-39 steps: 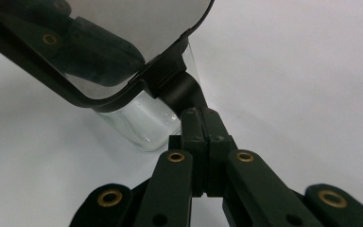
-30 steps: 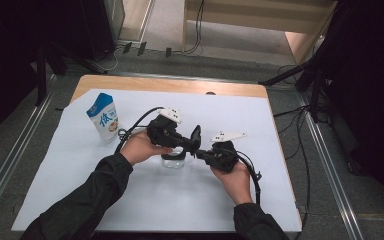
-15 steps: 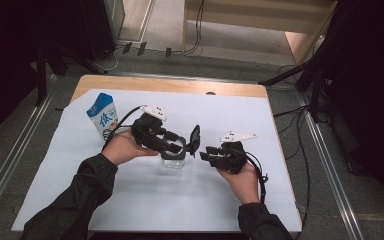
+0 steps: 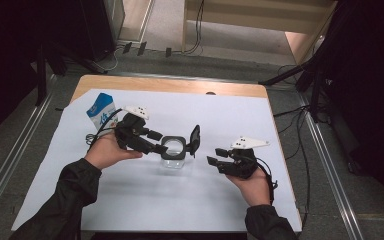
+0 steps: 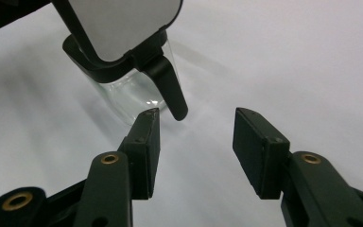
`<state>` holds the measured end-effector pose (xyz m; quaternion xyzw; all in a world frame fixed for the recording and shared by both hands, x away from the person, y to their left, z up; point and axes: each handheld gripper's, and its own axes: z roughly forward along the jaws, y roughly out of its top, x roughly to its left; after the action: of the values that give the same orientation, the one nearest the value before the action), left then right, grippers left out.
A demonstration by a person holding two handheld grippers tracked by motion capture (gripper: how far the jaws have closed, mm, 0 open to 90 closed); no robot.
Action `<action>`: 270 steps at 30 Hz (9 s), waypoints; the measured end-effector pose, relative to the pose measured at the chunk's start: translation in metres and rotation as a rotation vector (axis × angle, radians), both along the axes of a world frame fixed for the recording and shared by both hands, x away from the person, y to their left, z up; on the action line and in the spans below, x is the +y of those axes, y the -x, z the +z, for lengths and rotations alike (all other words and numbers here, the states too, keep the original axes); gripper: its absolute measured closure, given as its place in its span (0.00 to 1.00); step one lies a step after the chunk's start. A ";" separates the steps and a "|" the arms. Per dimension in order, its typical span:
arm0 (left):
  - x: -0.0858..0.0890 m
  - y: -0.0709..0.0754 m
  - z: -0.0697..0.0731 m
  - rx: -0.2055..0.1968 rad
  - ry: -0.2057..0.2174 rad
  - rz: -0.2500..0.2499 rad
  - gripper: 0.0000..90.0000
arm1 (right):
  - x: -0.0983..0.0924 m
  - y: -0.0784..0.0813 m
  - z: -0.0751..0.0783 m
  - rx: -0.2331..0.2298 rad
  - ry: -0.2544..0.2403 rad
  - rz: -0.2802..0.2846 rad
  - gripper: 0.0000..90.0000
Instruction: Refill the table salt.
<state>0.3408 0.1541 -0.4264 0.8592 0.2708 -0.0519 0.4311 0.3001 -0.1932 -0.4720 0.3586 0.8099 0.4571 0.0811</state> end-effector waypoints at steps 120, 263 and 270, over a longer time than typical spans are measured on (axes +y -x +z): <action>0.117 0.008 0.028 -0.104 -0.051 0.453 1.00 | 0.036 0.041 0.010 -0.003 0.003 0.121 0.68; 0.010 0.026 0.042 0.024 -0.032 0.118 1.00 | 0.197 0.058 -0.042 -0.052 -0.075 0.198 0.53; 0.007 0.023 0.037 0.027 -0.054 0.138 1.00 | 0.197 0.057 -0.044 -0.021 -0.091 0.214 0.52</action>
<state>0.3177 0.1607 -0.3890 0.8491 0.3364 -0.0262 0.4065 0.2431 0.0041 -0.5156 0.2687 0.8211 0.5030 0.0239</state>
